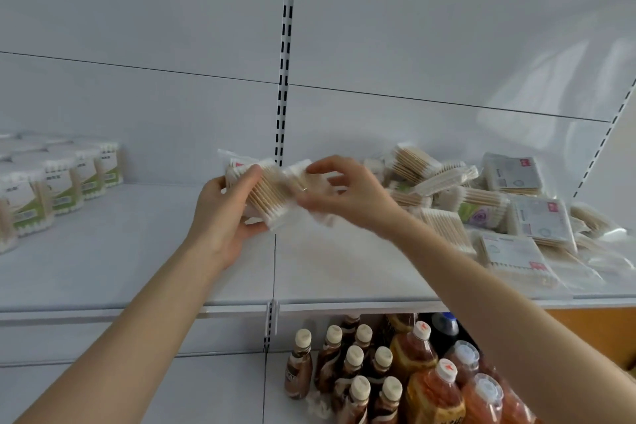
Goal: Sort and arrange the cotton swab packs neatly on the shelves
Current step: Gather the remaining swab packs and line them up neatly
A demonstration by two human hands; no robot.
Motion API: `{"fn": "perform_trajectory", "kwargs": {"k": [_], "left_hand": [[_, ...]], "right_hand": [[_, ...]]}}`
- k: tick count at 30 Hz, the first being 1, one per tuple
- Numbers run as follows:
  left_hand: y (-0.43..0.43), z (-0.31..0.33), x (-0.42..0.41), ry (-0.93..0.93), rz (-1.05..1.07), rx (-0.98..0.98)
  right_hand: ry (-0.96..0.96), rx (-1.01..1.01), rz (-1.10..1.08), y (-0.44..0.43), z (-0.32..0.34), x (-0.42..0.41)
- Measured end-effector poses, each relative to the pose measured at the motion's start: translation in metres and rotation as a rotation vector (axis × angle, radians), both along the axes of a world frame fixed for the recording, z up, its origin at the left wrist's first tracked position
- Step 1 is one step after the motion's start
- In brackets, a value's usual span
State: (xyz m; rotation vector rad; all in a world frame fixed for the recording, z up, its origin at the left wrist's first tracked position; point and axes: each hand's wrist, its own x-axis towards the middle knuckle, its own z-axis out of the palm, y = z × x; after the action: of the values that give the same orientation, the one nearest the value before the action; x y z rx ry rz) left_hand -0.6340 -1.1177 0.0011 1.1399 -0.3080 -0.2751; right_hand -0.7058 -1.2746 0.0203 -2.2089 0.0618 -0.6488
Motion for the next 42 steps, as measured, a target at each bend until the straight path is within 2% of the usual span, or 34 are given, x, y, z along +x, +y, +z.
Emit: {"fn": "perform_trajectory", "kwargs": {"k": [4, 8, 9, 10, 12, 14, 16, 17, 19, 26, 31, 36, 42], "left_hand": [[-0.015, 0.008, -0.019, -0.091, -0.140, -0.004], [-0.029, 0.004, -0.026, -0.088, -0.116, 0.013], [-0.032, 0.002, -0.026, -0.070, -0.104, 0.011], [-0.033, 0.001, -0.027, -0.058, -0.096, 0.012], [-0.036, 0.000, -0.028, -0.059, -0.095, 0.019], [-0.039, -0.001, -0.032, -0.064, -0.095, 0.021], [-0.041, -0.002, -0.037, -0.061, -0.085, 0.022], [-0.041, -0.003, -0.039, -0.063, -0.078, 0.027], [-0.042, -0.005, -0.043, -0.065, -0.066, 0.041], [-0.039, -0.009, -0.054, -0.060, -0.007, 0.048], [-0.018, -0.007, -0.063, -0.034, 0.028, -0.031], [0.043, -0.003, -0.074, -0.040, 0.090, -0.114], [0.171, -0.017, -0.088, -0.040, 0.290, -0.117]], "right_hand": [[-0.048, -0.094, -0.030, 0.009, -0.006, -0.017], [0.056, -0.138, 0.056, -0.013, 0.003, -0.037], [0.039, -0.155, 0.016, -0.022, 0.008, -0.041], [-0.013, -0.178, -0.098, -0.034, 0.015, -0.045], [-0.057, -0.335, -0.494, -0.064, 0.030, -0.052], [0.190, -0.553, -0.783, -0.096, 0.038, -0.058], [0.437, -0.615, -0.838, -0.115, 0.037, -0.063], [0.485, -0.602, -0.823, -0.120, 0.034, -0.065], [0.441, -0.541, -0.766, -0.124, 0.029, -0.066], [-0.073, -0.213, -0.590, -0.116, 0.027, -0.083], [-0.280, 0.057, -0.217, -0.060, 0.022, -0.082], [-0.227, 0.093, 0.115, 0.020, 0.001, -0.066], [-0.071, 0.084, 0.429, 0.144, -0.016, -0.042]]}}
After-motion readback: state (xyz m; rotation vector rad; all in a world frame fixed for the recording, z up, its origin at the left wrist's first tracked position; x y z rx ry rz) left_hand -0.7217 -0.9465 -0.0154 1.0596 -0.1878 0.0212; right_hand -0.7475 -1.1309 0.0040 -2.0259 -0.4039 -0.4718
